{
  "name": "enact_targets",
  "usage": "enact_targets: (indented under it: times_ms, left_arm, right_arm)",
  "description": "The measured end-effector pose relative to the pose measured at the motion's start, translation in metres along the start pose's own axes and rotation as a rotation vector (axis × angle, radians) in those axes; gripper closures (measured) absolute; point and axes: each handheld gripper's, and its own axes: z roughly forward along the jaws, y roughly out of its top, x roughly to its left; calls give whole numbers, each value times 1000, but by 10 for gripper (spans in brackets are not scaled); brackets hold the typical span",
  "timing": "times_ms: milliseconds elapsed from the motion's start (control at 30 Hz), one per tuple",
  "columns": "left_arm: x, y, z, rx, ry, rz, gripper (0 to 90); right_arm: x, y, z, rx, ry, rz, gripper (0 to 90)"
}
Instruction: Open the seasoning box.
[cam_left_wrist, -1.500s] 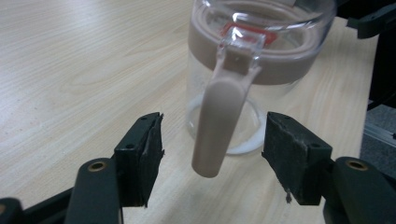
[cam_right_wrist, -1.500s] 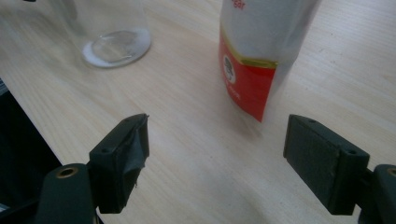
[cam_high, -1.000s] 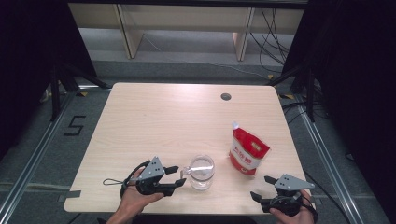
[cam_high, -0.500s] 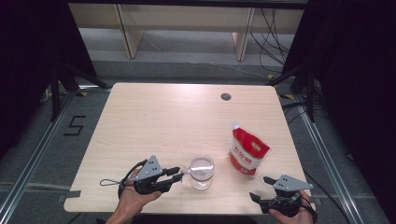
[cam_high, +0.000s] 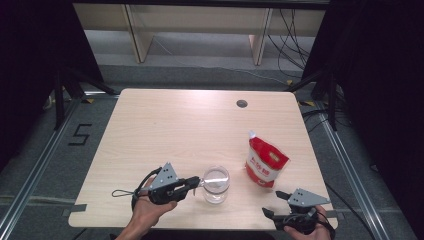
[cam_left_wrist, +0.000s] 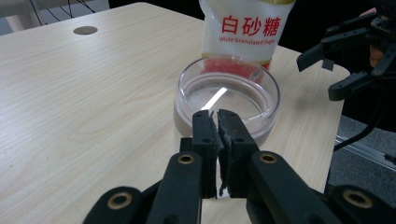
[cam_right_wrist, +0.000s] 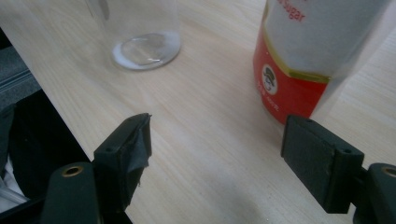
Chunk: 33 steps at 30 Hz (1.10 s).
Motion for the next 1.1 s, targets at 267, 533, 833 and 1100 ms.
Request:
enact_targets:
  times_ms: [267, 533, 833, 1100]
  left_arm:
    - [1, 6, 1, -12, 9, 11, 861]
    - [2, 1, 4, 1, 30, 17, 873]
    - [1, 0, 4, -8, 38, 13, 876]
    - [1, 0, 4, -9, 39, 25, 879]
  right_arm:
    - [3, 1, 3, 2, 12, -15, 264]
    - [6, 4, 5, -7, 15, -24, 312]
    - [15, 13, 11, -77, 58, -4, 464]
    - [26, 22, 14, -116, 68, -6, 598]
